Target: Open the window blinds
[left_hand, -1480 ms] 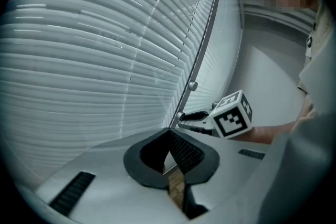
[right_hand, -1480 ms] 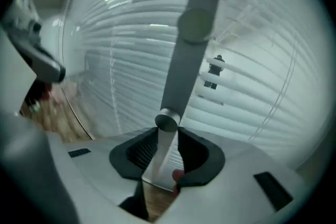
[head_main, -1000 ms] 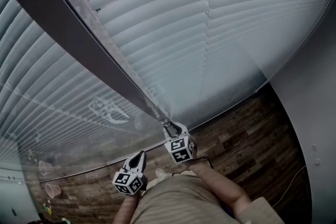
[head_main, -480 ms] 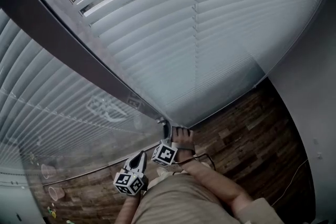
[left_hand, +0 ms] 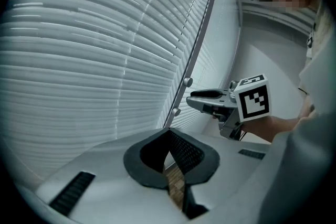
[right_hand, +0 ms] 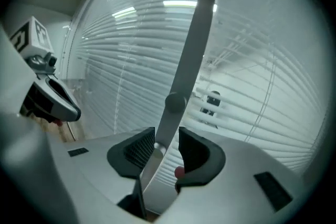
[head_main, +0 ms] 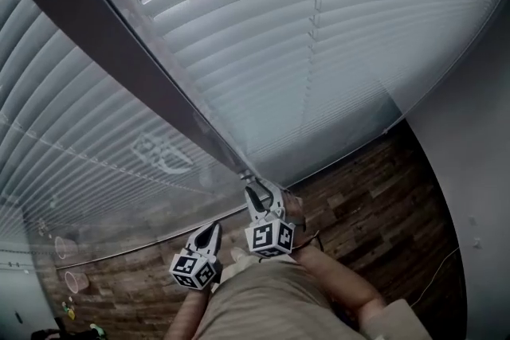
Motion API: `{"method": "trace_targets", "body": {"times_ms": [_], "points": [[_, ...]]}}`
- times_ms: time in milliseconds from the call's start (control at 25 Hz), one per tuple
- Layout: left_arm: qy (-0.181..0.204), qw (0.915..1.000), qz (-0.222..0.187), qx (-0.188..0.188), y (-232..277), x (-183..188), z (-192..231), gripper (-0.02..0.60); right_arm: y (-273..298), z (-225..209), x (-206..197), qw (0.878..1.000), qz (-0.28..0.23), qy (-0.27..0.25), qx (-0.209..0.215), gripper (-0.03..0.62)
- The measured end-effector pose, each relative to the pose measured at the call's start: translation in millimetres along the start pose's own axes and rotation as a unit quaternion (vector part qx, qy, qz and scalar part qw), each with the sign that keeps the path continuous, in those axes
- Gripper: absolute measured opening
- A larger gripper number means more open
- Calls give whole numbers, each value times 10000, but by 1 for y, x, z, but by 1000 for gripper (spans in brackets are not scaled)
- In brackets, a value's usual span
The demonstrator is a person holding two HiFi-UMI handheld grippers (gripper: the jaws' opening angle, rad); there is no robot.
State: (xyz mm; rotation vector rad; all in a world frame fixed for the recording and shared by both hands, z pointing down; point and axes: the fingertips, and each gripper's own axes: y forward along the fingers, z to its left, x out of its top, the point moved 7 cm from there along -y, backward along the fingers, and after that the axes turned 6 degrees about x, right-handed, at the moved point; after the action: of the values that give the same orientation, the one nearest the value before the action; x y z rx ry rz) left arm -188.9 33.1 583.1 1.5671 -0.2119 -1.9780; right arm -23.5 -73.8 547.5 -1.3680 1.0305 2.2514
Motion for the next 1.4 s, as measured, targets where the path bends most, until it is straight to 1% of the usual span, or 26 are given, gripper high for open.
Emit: {"method": "trace_targets", "body": {"times_ms": [80, 200, 320, 480, 520, 560, 600, 640, 680, 720, 760, 800, 840, 880, 920, 960, 1000, 1040, 1120, 1160, 1200, 1240, 1320, 1400], "points": [[31, 10000, -80, 21, 0, -3, 2, 12, -4, -2, 6, 9996, -234, -6, -127, 143], [51, 9997, -228, 94, 3, -14, 10, 12, 1, 0, 5, 9991, -356, -130, -213, 143], [29, 9993, -350, 156, 0, -18, 15, 12, 4, 1, 5, 9989, -339, -180, -254, 143], [-48, 9990, -411, 189, -5, -9, 16, 12, 6, -12, 11, 9987, -204, -296, -369, 137], [-63, 9990, -409, 188, -4, -7, 19, 12, 8, -15, 11, 9989, -182, -232, -365, 136], [-76, 9990, -403, 189, -3, -8, 22, 12, 11, -16, 8, 9994, -183, -17, -305, 133], [-88, 9990, -397, 193, -1, -11, 26, 12, 14, -18, 3, 9988, -216, 396, -165, 132], [-101, 9990, -392, 197, 1, -13, 30, 12, 17, -22, -3, 9943, -282, 1023, 59, 130], [-117, 9990, -388, 198, 3, -14, 32, 12, 20, -28, -8, 9820, -374, 1818, 343, 130], [-136, 9990, -384, 197, 6, -14, 33, 12, 22, -37, -13, 9602, -485, 2673, 646, 130], [-161, 9990, -377, 191, 8, -13, 34, 12, 24, -44, -16, 9323, -597, 3448, 916, 129], [-185, 9990, -370, 182, 10, -13, 35, 12, 25, -49, -19, 9065, -686, 4014, 1111, 129], [-206, 9990, -361, 169, 11, -13, 37, 12, 25, -51, -19, 8913, -738, 4306, 1210, 129], [-218, 9990, -353, 153, 11, -13, 37, 12, 25, -52, -19, 8889, -752, 4351, 1225, 129], [-222, 9991, -346, 136, 11, -13, 37, 12, 24, -53, -18, 8955, -746, 4225, 1181, 129], [-220, 9991, -339, 117, 11, -12, 37, 12, 22, -54, -16, 9069, -740, 4000, 1098, 129], [-216, 9992, -333, 98, 12, -12, 36, 12, 21, -54, -14, 9210, -741, 3697, 978, 129], [-210, 9992, -327, 78, 12, -11, 36, 12, 19, -55, -12, 9371, -741, 3312, 821, 136], [-206, 9993, -321, 47, 13, -11, 38, 12, 16, -51, -6, 9688, -683, 2339, 452, 155], [-209, 9993, -321, 39, 14, -12, 40, 12, 16, -47, -4, 9806, -631, 1836, 278, 156], [-212, 9993, -320, 37, 15, -14, 42, 12, 17, -43, -3, 9885, -581, 1389, 116, 156], [-214, 9993, -318, 39, 17, -17, 45, 12, 18, -39, -3, 9933, -542, 1018, -38, 155], [-221, 9993, -311, 44, 20, -18, 48, 12, 21, -35, -2, 9973, -458, 487, -291, 155], [-228, 9993, -309, 44, 21, -13, 49, 12, 24, -36, 3, 9981, -397, 175, -448, 142]]}}
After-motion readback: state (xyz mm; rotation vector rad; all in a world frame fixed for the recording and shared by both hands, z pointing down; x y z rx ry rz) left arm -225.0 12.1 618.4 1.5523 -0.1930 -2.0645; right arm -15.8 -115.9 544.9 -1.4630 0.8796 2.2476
